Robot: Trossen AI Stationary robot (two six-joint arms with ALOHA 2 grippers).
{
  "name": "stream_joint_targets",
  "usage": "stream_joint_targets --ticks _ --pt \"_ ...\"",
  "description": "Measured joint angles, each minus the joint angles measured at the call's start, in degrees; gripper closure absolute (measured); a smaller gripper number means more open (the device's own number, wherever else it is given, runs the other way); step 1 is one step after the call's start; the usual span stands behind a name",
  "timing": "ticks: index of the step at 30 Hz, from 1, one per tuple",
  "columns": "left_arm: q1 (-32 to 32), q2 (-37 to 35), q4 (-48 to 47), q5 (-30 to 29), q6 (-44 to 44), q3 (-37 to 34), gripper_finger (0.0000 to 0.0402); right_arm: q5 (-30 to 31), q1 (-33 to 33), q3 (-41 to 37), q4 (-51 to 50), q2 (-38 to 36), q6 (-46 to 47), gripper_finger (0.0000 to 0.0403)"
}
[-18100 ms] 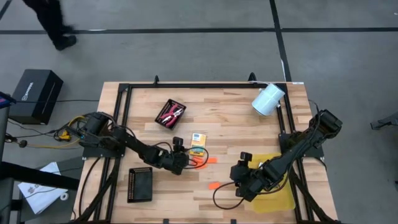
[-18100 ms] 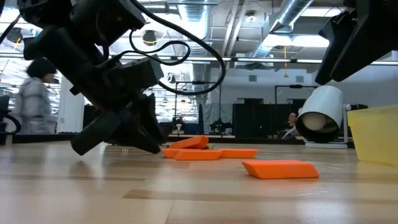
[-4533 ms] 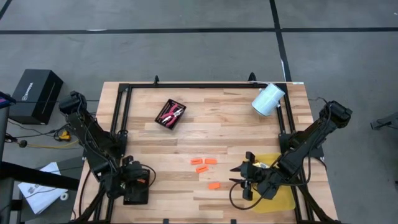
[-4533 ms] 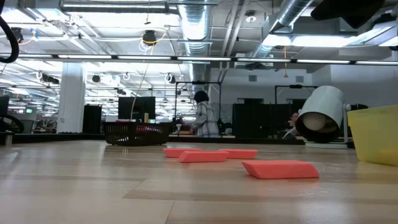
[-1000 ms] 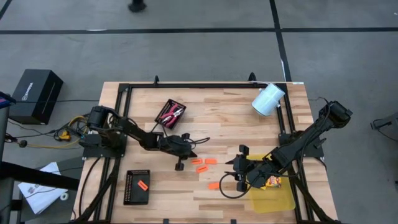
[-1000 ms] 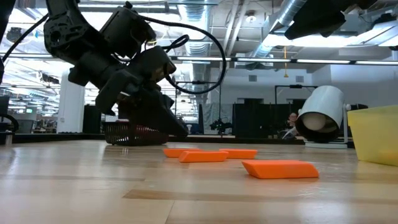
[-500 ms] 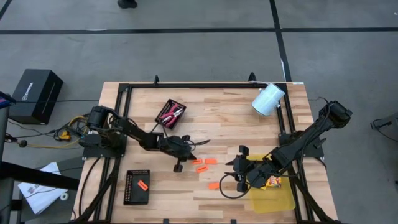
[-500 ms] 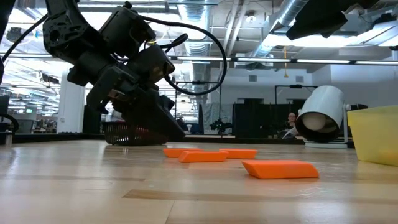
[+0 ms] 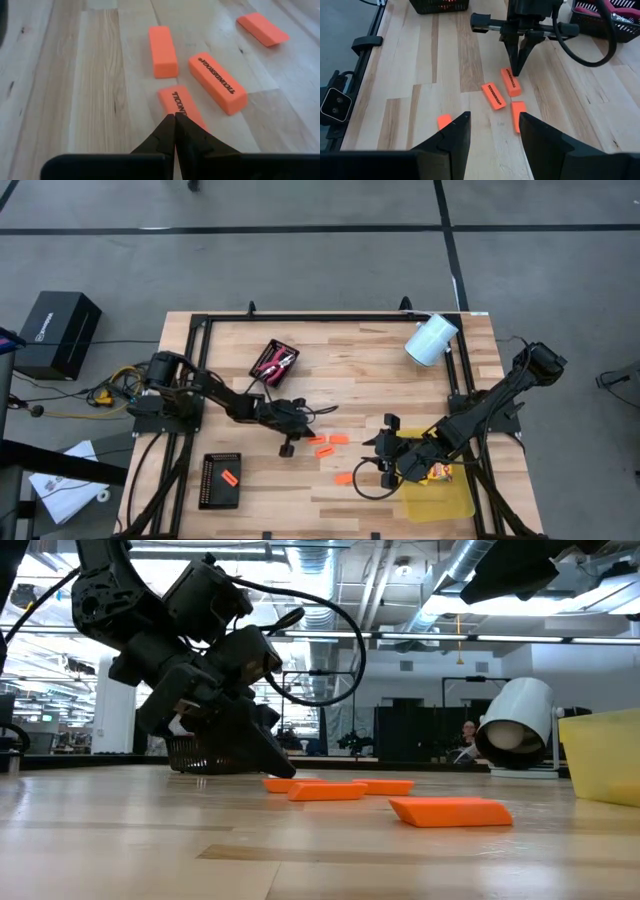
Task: Pick & Place School Supplies
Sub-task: Put the orange eraser into the bottom black basket
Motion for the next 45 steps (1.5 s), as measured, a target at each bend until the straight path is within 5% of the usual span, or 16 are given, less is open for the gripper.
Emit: stream_joint_targets --ticks 45 --pt "8.0 -0.7 -3.0 -3.1 3.2 0.0 0.0398 -2.9 0.0 0.0 -0.2 0.0 1.5 0.0244"
